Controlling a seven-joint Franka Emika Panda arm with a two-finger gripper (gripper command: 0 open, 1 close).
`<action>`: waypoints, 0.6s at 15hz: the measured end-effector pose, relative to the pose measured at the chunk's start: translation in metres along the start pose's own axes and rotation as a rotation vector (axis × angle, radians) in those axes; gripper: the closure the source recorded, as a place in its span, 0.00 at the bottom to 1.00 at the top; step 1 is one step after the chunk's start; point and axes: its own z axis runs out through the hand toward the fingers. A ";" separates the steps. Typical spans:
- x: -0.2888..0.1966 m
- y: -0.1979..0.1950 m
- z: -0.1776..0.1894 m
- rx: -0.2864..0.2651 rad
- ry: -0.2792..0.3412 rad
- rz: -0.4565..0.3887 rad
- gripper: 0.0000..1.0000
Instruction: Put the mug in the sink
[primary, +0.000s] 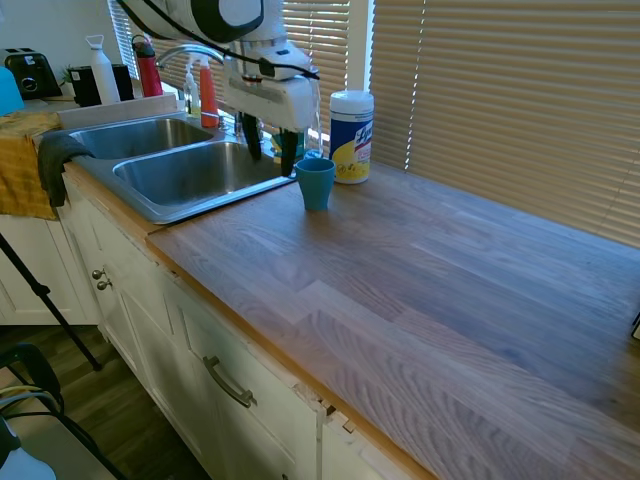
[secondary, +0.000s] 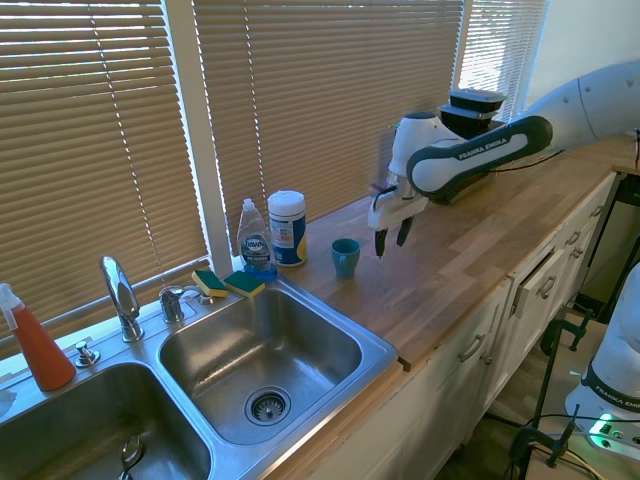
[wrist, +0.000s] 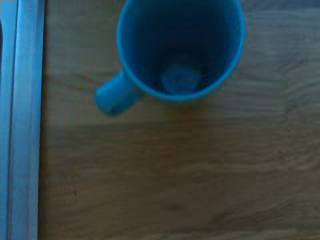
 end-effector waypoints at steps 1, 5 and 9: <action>0.008 -0.008 -0.003 0.008 0.004 0.029 0.00; 0.037 -0.037 0.005 0.016 0.007 0.133 0.00; 0.052 -0.062 0.037 -0.008 -0.008 0.198 0.00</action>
